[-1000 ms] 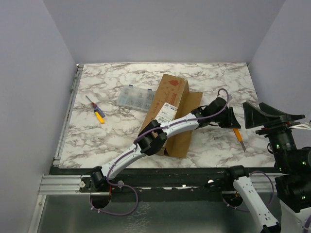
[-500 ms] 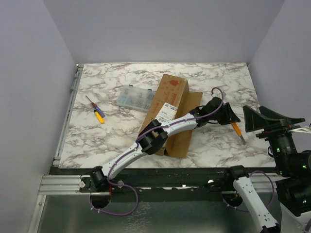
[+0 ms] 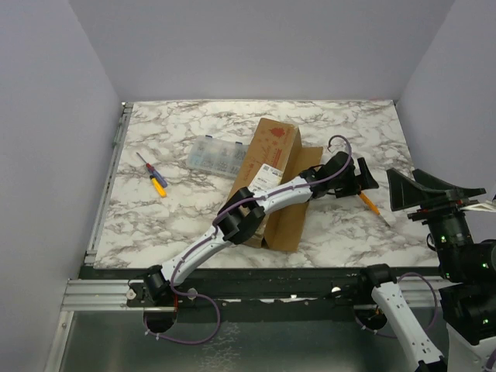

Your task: Unpack the express box

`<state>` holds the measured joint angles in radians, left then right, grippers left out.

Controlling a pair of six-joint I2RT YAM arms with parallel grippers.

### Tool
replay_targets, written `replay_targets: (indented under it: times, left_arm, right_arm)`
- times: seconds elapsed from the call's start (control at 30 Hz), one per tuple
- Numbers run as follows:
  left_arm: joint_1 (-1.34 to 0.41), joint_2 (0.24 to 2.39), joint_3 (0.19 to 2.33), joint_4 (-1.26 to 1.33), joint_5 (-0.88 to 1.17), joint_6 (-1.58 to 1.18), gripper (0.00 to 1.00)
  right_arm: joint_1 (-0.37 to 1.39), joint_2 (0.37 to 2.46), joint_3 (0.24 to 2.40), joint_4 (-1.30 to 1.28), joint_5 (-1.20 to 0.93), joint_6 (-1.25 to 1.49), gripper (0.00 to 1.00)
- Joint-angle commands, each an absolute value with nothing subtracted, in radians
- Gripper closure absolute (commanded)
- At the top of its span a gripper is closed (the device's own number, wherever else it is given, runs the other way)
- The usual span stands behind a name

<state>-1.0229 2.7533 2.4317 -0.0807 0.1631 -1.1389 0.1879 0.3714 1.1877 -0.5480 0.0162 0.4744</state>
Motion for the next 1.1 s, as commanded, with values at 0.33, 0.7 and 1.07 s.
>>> replay_targets:
  times: [0.33, 0.7, 1.07]
  left_arm:
    - [-1.026, 2.340, 2.313, -0.302, 0.060, -0.865, 0.01]
    - [-1.019, 1.737, 1.819, -0.559, -0.318, -0.395, 0.01]
    - [-1.016, 1.354, 1.433, -0.822, -0.759, -0.397, 0.01]
  right_arm:
    - [0.184, 0.402, 1.141, -0.527, -0.048, 0.502, 0.09]
    - [0.184, 0.431, 0.946, -0.458, 0.018, 0.597, 0.08]
    - [0.184, 0.674, 0.671, -0.330, -0.088, 0.711, 0.09]
